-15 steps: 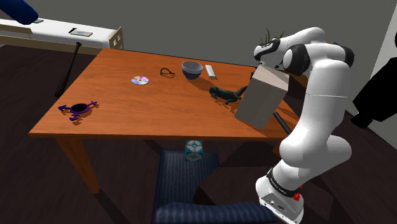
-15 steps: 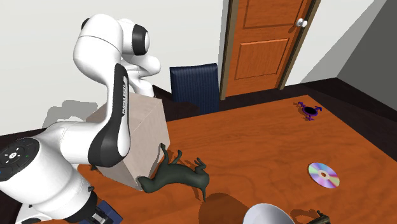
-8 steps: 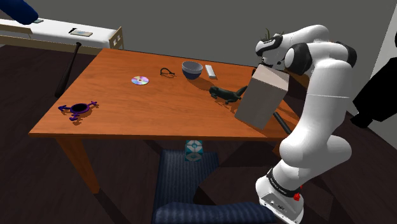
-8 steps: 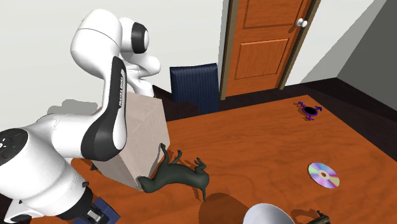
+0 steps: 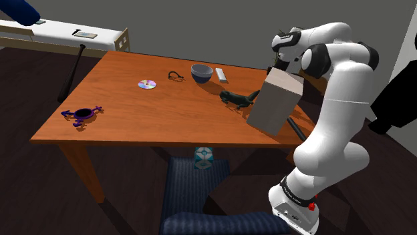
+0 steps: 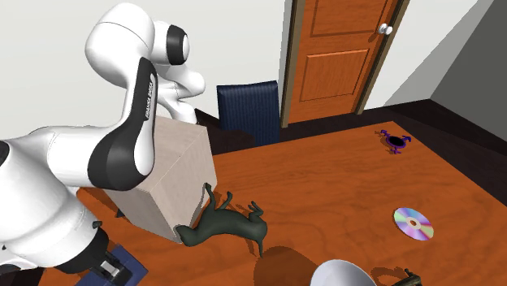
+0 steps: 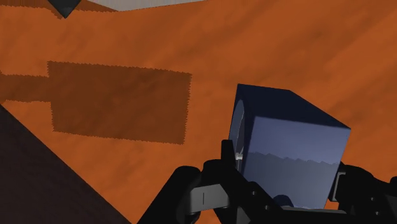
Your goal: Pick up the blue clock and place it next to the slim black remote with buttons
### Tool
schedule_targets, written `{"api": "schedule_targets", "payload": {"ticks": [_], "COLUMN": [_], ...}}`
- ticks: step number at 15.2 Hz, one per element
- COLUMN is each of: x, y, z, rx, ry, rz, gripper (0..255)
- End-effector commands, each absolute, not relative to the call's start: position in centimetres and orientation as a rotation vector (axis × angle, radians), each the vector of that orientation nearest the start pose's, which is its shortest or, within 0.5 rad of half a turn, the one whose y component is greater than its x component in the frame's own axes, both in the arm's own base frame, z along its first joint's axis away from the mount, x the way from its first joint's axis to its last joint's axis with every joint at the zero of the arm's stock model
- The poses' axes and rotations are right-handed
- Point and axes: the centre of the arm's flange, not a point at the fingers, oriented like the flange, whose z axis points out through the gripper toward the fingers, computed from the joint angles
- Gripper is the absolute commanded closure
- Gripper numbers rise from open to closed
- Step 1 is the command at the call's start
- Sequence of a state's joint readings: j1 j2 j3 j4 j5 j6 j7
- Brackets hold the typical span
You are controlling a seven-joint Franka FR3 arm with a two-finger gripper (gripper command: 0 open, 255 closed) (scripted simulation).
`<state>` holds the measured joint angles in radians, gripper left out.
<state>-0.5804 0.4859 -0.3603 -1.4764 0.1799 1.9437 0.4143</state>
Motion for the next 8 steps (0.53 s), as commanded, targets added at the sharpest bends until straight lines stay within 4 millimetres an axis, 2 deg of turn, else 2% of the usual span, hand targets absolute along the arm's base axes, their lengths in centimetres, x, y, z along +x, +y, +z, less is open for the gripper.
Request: {"api": "schedule_targets", "payload": {"ticks": [1,8], "x": [44.8,44.8], "y": [-52.6,-52.6], "z": [42.3,46.0], "rx": [-2.423,-2.423], "ry": [2.0,2.0], "rz": [-0.021,-0.021], "gripper": [255,255]}}
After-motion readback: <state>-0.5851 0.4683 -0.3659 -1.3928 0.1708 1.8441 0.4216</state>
